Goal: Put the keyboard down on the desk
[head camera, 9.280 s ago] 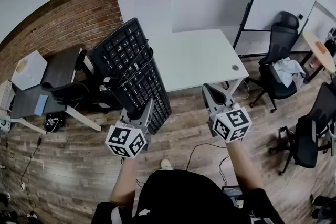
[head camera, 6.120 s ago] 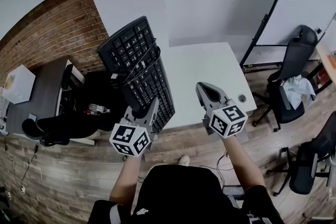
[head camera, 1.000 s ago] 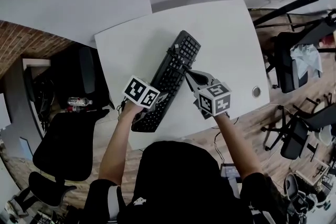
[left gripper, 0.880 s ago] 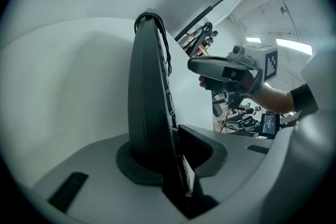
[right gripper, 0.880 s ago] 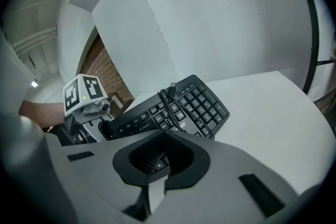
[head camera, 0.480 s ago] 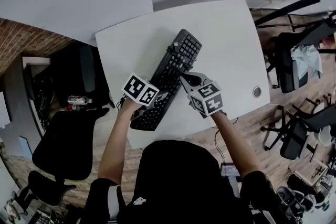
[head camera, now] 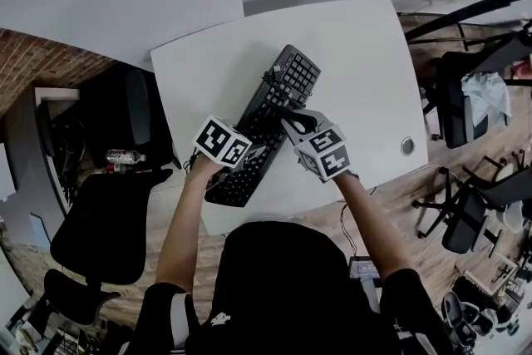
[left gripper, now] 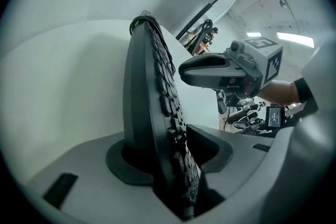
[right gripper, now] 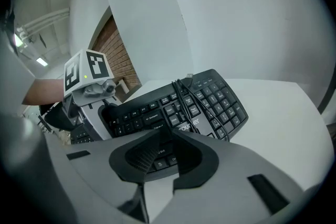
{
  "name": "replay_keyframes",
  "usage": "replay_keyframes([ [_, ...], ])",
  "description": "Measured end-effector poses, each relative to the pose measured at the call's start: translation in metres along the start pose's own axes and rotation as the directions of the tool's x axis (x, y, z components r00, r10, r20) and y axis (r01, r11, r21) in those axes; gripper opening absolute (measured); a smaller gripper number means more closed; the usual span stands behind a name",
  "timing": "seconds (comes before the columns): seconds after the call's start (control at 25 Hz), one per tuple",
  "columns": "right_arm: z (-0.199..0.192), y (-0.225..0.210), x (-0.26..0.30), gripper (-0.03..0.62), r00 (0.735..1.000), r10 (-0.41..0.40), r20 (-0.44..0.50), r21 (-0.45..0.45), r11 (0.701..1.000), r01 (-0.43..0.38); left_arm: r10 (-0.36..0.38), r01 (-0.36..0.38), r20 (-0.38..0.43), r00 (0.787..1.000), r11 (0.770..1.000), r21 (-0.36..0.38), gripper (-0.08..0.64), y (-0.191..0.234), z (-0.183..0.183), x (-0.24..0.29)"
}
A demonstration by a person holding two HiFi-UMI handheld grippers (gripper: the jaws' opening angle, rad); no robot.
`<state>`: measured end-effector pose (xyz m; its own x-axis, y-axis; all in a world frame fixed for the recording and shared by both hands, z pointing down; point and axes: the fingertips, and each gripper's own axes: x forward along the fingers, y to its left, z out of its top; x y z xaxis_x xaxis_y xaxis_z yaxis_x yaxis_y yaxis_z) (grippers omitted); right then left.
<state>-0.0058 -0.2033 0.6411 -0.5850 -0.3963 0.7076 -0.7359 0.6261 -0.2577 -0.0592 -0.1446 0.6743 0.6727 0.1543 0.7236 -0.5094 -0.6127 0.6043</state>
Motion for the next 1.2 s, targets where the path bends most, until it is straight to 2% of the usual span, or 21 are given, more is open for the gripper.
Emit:
replay_keyframes([
  [0.04, 0.002, 0.001, 0.001, 0.116, 1.0, 0.009, -0.006, -0.013, 1.0, -0.009, 0.003, -0.003, 0.0, 1.0, 1.0, 0.001, 0.194, 0.001, 0.0, 0.0],
  [0.08, 0.004, 0.003, 0.002, 0.135, 1.0, 0.017, -0.013, -0.022, 1.0, -0.017, 0.006, -0.006, -0.001, 1.0, 1.0, 0.002, 0.198, 0.002, -0.001, 0.0],
  [0.36, 0.005, 0.01, 0.016, 0.221, 0.997, 0.032, -0.076, -0.139, 0.989, -0.043, 0.047, -0.047, -0.011, 0.999, 0.999, 0.014, 0.251, 0.011, -0.003, 0.003],
  [0.6, 0.004, 0.006, 0.026, 0.229, 0.995, 0.01, -0.101, -0.204, 0.979, -0.03, 0.048, -0.048, -0.02, 0.999, 0.999, -0.006, 0.262, 0.012, -0.004, 0.005],
  [0.92, 0.002, 0.003, 0.03, 0.229, 0.995, 0.014, -0.097, -0.184, 0.982, -0.032, 0.063, -0.065, -0.03, 0.998, 0.997, -0.043, 0.287, 0.019, -0.005, 0.006],
  [1.2, 0.001, 0.002, 0.034, 0.229, 0.995, 0.002, -0.103, -0.171, 0.985, -0.019, 0.126, -0.123, 0.029, 0.992, 0.989, -0.083, 0.319, 0.027, -0.005, 0.002],
])
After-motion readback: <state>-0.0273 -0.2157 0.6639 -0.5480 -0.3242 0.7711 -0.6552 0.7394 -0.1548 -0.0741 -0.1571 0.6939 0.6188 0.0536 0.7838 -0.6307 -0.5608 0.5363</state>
